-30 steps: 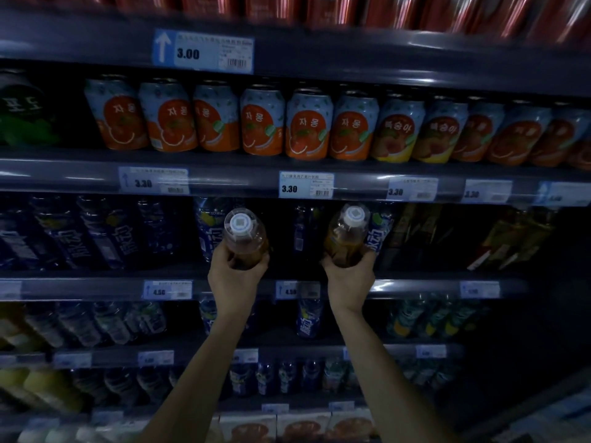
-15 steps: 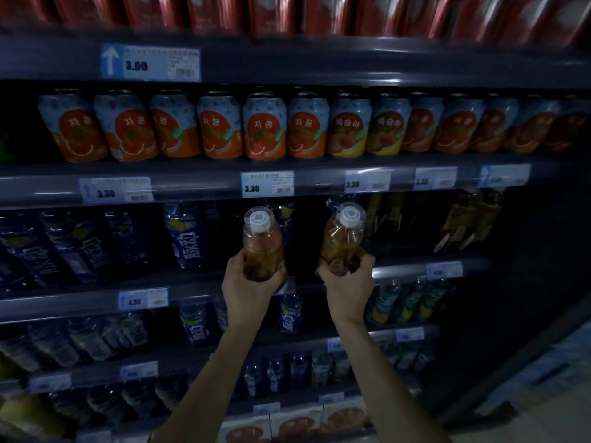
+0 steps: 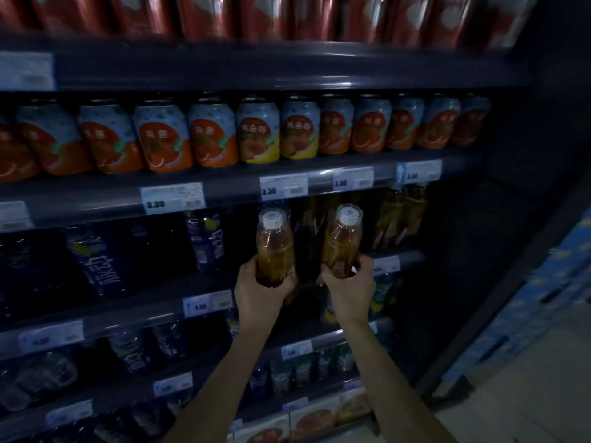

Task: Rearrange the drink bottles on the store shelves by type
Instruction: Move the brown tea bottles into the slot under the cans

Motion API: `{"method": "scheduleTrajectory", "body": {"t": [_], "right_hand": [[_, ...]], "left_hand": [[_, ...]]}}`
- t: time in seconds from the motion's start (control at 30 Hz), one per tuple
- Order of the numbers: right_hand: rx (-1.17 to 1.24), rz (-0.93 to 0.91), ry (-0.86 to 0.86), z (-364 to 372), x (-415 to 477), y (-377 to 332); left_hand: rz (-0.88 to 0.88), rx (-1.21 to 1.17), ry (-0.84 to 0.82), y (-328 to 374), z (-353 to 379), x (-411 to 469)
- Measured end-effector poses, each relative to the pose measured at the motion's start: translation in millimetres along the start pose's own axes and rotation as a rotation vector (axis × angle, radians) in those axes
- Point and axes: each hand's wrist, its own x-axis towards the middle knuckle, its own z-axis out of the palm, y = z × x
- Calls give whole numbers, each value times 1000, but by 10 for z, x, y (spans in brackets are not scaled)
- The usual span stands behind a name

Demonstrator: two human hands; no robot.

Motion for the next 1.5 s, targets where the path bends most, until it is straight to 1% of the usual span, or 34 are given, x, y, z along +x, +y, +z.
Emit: {"method": "scheduleTrajectory", "body": {"t": [0.17,0.43,0.57,0.73,0.9,1.17,1.3,1.43,1.5], "right_hand": [[-2,-5,-24,-146,301,62],[-55,-33,-138,-187,765,90],[-39,-29,-179,-153,898,114],[-75,-49,-195,-93,1018,130],[-116,-55,-204,-59,1125,182],[-90,-55,-239,-37,1237,241],[-96,-30,-223,-43,1233,318],[-106,-27,-263,-45,1205,337],[-130,-46,-237,-51,1170,335]], "left_hand": [[22,-2,0,87,349,53],[43,-48,21,253,702,243],[46,-7,31,248,812,371],[18,-6,16,191,947,413],[-3,10,62,224,1056,460],[-28,40,45,308,1224,591],[-56,24,40,239,1245,626],[-79,-19,17,212,1239,612],[-83,-21,26,216,1242,580]]}}
